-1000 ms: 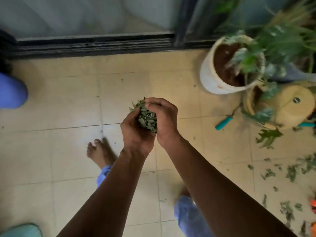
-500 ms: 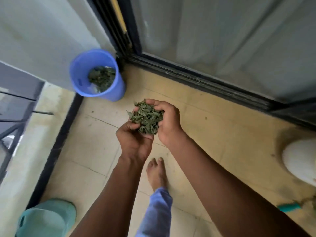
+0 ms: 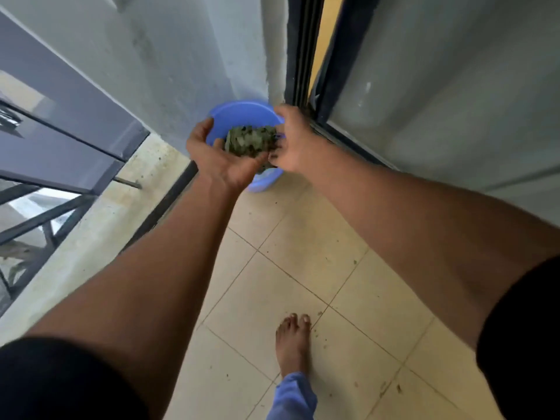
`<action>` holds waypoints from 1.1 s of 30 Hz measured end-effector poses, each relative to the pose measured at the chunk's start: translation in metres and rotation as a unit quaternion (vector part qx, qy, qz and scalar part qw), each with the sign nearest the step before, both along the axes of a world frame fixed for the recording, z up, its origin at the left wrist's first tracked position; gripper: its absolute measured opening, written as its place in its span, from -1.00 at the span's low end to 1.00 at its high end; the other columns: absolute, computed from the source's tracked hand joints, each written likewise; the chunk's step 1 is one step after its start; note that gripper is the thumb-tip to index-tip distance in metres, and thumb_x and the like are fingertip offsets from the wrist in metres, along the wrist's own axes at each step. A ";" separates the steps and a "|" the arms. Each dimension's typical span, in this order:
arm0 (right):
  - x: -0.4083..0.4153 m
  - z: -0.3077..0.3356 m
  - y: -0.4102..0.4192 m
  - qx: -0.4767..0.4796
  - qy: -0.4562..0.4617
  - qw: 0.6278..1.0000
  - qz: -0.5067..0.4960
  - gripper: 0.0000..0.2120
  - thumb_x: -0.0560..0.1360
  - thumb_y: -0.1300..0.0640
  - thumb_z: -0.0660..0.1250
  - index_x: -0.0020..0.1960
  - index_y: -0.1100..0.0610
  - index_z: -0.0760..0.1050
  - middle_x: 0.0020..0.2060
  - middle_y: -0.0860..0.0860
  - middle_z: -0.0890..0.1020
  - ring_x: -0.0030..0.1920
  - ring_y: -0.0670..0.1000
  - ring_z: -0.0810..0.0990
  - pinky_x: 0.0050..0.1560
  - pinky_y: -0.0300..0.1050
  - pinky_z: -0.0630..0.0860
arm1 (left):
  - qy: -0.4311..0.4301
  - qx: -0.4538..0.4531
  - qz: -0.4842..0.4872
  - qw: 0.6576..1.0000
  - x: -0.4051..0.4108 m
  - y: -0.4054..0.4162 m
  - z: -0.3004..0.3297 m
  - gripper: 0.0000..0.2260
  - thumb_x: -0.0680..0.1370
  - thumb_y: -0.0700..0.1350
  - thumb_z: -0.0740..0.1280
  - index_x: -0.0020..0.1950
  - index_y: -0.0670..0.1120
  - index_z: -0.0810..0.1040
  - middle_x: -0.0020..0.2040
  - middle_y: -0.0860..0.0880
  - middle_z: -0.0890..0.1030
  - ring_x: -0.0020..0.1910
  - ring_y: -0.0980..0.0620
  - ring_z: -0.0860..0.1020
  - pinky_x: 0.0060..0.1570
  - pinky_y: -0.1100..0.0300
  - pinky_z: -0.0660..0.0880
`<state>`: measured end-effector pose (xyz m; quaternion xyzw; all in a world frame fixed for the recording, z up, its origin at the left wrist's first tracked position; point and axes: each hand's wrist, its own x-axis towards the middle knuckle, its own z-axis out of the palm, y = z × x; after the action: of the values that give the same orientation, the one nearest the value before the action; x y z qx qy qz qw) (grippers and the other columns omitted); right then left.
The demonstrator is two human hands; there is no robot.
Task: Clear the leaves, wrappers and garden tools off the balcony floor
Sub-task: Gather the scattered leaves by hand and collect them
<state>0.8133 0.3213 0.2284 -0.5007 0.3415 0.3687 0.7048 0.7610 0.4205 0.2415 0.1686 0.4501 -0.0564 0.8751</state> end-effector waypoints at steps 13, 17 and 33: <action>-0.050 -0.005 -0.052 -0.032 -0.061 0.997 0.046 -0.67 0.65 0.03 0.24 0.35 0.14 0.51 0.34 0.16 0.58 0.26 0.12 0.57 0.28 0.05 0.49 | 0.038 0.164 -0.145 0.975 -0.041 -0.028 -0.009 -0.59 0.61 0.08 0.24 0.40 -0.02 0.56 0.41 -0.09 0.55 0.31 -0.27 0.58 0.43 -0.18 0.39; -0.125 0.004 -0.110 -0.072 -0.084 0.994 0.021 -0.72 0.63 0.07 0.30 0.25 0.17 0.59 0.16 0.15 0.69 0.03 0.06 0.64 0.04 -0.05 0.54 | 0.051 0.127 -0.150 0.979 -0.113 -0.078 -0.027 -0.63 0.59 0.00 0.25 0.37 -0.05 0.58 0.29 -0.10 0.66 0.20 -0.22 0.67 0.38 -0.16 0.46; -0.561 0.028 -0.404 -0.325 0.020 0.927 -0.187 -0.89 0.57 0.17 0.36 -0.01 0.07 0.67 -0.09 0.04 0.73 0.00 0.09 0.70 0.10 0.09 0.60 | -0.178 0.314 -0.788 0.499 -0.420 -0.346 -0.015 -0.72 0.68 -0.22 0.20 0.17 0.09 0.63 0.02 0.06 0.75 0.03 -0.02 0.70 0.09 -0.03 0.60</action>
<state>0.2519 -0.0829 0.2569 -0.6219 0.5441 0.1095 0.5524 0.3409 0.0744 0.2268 0.7238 -0.0460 -0.5463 0.4190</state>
